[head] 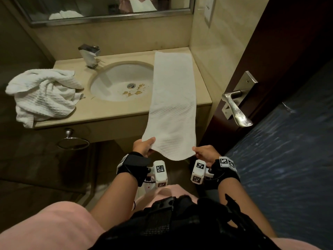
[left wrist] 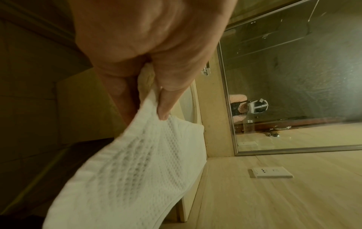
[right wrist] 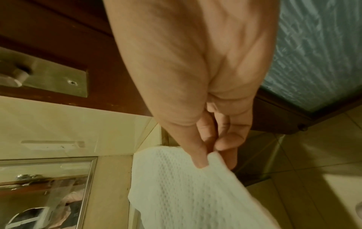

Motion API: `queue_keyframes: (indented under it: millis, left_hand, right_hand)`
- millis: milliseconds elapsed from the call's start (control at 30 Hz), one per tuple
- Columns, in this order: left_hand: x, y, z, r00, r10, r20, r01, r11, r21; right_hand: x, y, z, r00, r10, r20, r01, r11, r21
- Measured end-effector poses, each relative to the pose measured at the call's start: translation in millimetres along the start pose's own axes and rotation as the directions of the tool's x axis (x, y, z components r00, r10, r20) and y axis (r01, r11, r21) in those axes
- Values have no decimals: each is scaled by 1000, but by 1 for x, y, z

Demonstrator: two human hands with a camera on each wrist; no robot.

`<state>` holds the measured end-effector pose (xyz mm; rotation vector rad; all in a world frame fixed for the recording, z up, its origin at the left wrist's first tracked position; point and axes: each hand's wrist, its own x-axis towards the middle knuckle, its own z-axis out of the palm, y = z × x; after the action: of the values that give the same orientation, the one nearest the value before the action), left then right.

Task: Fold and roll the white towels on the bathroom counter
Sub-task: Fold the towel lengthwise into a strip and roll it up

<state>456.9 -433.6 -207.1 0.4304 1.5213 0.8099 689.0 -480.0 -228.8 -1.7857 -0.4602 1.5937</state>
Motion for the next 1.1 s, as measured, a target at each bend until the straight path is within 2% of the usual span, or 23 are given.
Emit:
queue_keyframes:
  millis: [200,367,533,633,767,967,1100]
  left_hand:
    - [-14,18,6,998,-8,66,12,998,-64]
    - [-28,36,15,990,-35,136,57,985,-164]
    - [-40,53,25,978,-69,199,120,959,-257]
    - [-45,61,28,973,-72,218,134,949,-285]
    - [-47,68,30,972,-68,225,130,953,-273]
    - [-43,68,21,983,-57,175,106,952,-287]
    - [-37,62,14,987,-94,127,126,952,-277]
  right_hand:
    - [6,3,5,998,60,-1,-60,997,-57]
    - [-1,0,15,993,104,54,-110,985,130]
    - [5,5,29,985,166,55,-173,969,176]
    - [-4,0,36,976,164,146,-197,948,250]
    - [-5,-1,37,970,95,224,-155,951,266]
    - [4,-6,32,993,8,114,-29,982,186]
    - [11,-9,26,997,-49,62,44,996,82]
